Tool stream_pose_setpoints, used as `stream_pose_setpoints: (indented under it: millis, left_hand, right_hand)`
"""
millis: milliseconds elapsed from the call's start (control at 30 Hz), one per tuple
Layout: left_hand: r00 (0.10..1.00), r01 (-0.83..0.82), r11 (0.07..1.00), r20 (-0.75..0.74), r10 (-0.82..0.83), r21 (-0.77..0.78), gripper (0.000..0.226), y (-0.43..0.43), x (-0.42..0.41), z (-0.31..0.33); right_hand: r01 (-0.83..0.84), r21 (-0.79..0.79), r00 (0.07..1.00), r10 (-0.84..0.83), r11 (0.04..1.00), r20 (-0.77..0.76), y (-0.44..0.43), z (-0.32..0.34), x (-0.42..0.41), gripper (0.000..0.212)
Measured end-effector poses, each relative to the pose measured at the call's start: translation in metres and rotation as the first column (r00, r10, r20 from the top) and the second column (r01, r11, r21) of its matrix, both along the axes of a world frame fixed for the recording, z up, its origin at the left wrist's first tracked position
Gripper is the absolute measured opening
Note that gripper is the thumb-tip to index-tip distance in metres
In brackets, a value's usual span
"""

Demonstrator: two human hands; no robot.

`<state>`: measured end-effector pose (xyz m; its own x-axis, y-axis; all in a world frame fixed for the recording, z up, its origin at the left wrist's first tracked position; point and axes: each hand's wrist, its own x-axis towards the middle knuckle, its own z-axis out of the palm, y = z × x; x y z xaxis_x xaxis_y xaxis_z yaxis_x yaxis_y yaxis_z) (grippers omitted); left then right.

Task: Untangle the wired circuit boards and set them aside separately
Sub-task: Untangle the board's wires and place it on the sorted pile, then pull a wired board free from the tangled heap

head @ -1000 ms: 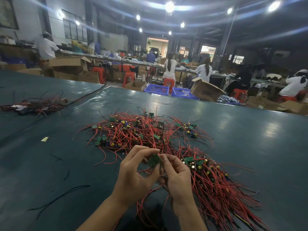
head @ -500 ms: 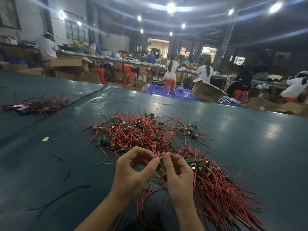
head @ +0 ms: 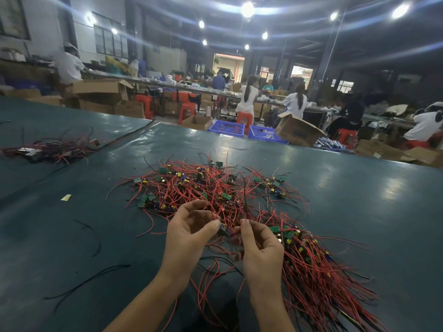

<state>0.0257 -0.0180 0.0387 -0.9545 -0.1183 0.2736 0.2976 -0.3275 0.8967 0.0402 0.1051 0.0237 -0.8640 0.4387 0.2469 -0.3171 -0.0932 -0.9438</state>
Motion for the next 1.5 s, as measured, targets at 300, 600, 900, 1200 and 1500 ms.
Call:
stream_pose_setpoints:
  millis: [300, 600, 900, 1200, 1500]
  left_hand:
    - [0.922, 0.252, 0.968, 0.299, -0.245, 0.017, 0.042, 0.002, 0.001, 0.002]
    - [0.878, 0.326, 0.945, 0.376, -0.295, -0.020, 0.013, 0.007, 0.002, -0.001]
    - [0.907, 0.299, 0.951, 0.334, -0.256, -0.081, 0.016, 0.008, -0.001, -0.006]
    - [0.872, 0.350, 0.937, 0.363, -0.327, 0.003, 0.041, 0.009, 0.002, -0.005]
    - [0.931, 0.270, 0.958, 0.281, -0.234, -0.098, 0.020, 0.013, 0.004, -0.006]
  right_hand:
    - [0.009, 0.093, 0.997, -0.002, 0.996, -0.073, -0.003, 0.004, 0.003, 0.011]
    - [0.098, 0.142, 0.995, -0.092, 0.985, -0.046, -0.002, -0.001, 0.001, 0.011]
    - [-0.111, 0.124, 0.983, 0.091, 0.986, 0.158, -0.002, -0.003, 0.000, 0.028]
    - [-0.195, -0.259, 0.951, 0.248, 0.946, 0.187, -0.001, 0.008, 0.004, 0.012]
    - [-0.189, -0.036, 0.966, 0.193, 0.981, 0.172, -0.003, 0.003, 0.002, 0.024]
